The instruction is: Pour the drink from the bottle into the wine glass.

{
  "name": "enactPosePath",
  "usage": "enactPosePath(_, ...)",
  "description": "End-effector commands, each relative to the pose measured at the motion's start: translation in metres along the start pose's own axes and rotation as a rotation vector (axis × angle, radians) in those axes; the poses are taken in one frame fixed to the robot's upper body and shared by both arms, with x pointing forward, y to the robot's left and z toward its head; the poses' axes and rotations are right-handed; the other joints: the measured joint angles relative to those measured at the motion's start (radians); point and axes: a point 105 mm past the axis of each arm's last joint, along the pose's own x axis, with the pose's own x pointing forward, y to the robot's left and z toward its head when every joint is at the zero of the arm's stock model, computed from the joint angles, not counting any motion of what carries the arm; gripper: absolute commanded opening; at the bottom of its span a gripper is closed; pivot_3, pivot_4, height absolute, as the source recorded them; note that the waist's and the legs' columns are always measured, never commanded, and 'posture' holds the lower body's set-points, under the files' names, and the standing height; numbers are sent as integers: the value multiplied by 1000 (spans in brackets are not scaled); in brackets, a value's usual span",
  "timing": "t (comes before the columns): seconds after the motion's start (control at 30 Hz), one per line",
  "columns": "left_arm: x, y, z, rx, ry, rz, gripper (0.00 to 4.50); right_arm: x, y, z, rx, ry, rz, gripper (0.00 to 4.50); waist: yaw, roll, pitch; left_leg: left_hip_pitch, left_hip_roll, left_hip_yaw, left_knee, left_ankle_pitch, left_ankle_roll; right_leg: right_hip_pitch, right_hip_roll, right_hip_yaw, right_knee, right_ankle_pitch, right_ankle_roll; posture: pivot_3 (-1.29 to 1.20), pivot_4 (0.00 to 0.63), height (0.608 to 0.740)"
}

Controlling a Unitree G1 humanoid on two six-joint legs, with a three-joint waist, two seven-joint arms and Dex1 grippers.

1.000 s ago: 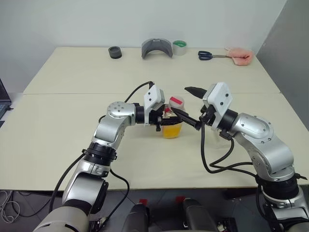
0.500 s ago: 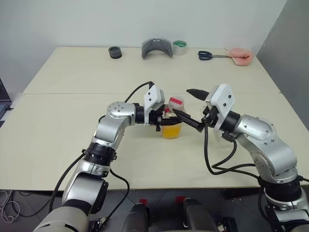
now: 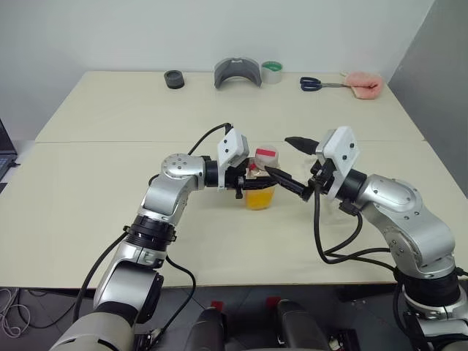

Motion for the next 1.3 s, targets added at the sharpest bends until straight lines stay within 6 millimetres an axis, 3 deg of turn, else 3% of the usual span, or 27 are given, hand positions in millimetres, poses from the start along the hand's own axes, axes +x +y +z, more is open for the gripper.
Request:
enactPosePath(0.03,-1,-2,15,44,-45,-11,1796,-7,-2,15,-35,-40,1,3914,0,0,0,0,0,0,0,0,0,0,0,0,0,0,0,0,150,740)
enactPosePath(0.4,-2,-1,14,42,-45,-7,1796,-11,12,21,-24,-38,96,3914,0,0,0,0,0,0,0,0,0,0,0,0,0,0,0,0,150,740)
enactPosePath(0.87,-3,-1,14,46,-46,-3,1796,8,5,25,-93,-62,50,3914,0,0,0,0,0,0,0,0,0,0,0,0,0,0,0,0,150,740)
enactPosePath(1.3,-3,0,16,49,-45,-2,1796,7,11,27,-69,-82,86,3914,0,0,0,0,0,0,0,0,0,0,0,0,0,0,0,0,150,740)
